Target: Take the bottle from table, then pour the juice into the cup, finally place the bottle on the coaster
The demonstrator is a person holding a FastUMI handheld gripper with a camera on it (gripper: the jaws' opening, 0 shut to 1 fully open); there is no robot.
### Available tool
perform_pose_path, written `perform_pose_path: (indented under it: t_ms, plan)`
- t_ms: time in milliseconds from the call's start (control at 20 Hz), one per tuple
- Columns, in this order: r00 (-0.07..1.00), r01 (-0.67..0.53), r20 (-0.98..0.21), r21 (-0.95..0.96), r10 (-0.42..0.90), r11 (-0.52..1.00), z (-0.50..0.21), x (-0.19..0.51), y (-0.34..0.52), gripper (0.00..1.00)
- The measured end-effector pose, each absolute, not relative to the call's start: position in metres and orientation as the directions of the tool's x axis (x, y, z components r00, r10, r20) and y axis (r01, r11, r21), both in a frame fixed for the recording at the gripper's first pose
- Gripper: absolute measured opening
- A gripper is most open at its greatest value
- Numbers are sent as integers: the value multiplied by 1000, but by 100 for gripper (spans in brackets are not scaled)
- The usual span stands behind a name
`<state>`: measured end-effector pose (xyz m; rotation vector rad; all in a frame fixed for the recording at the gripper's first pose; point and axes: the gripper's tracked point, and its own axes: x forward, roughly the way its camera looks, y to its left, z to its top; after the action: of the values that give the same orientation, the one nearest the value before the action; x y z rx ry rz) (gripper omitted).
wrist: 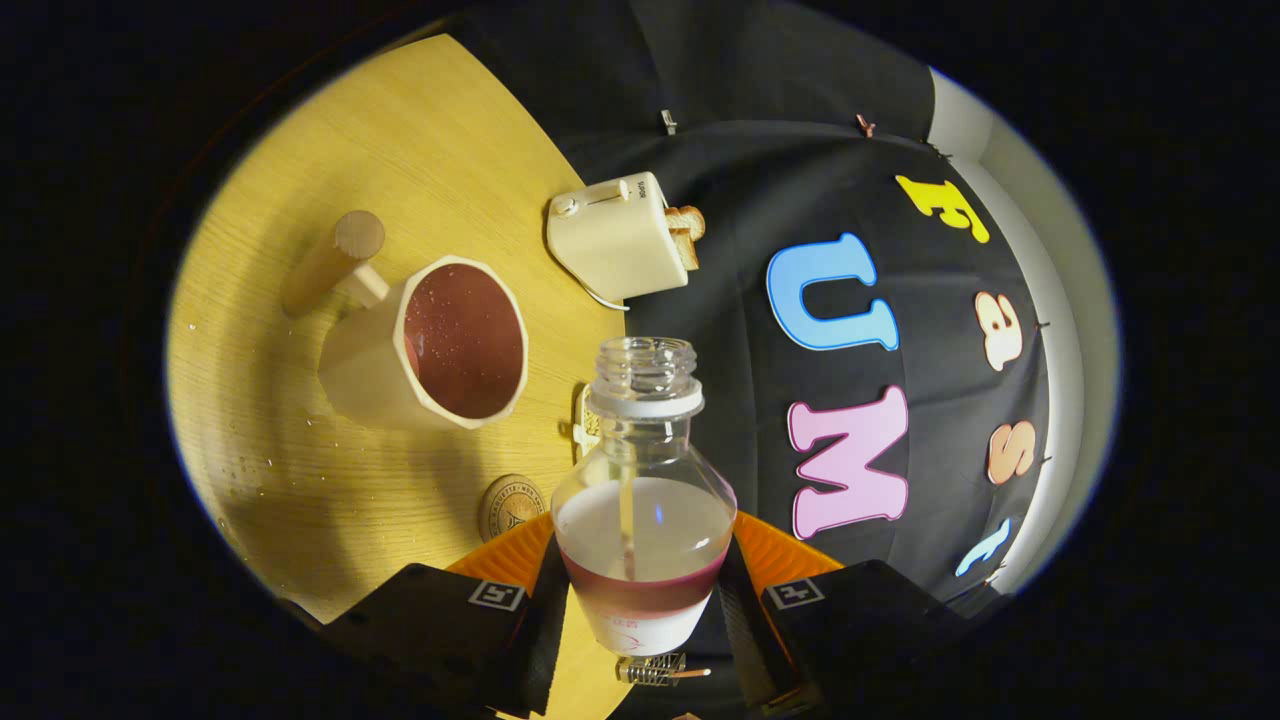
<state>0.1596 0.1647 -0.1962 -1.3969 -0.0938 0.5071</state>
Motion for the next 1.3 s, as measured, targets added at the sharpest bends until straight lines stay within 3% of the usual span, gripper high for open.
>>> perform_pose_path:
  t_ms: [1300]
  plan:
    - [854,-144,-278,-939,440,-312,-220,186,177,72]
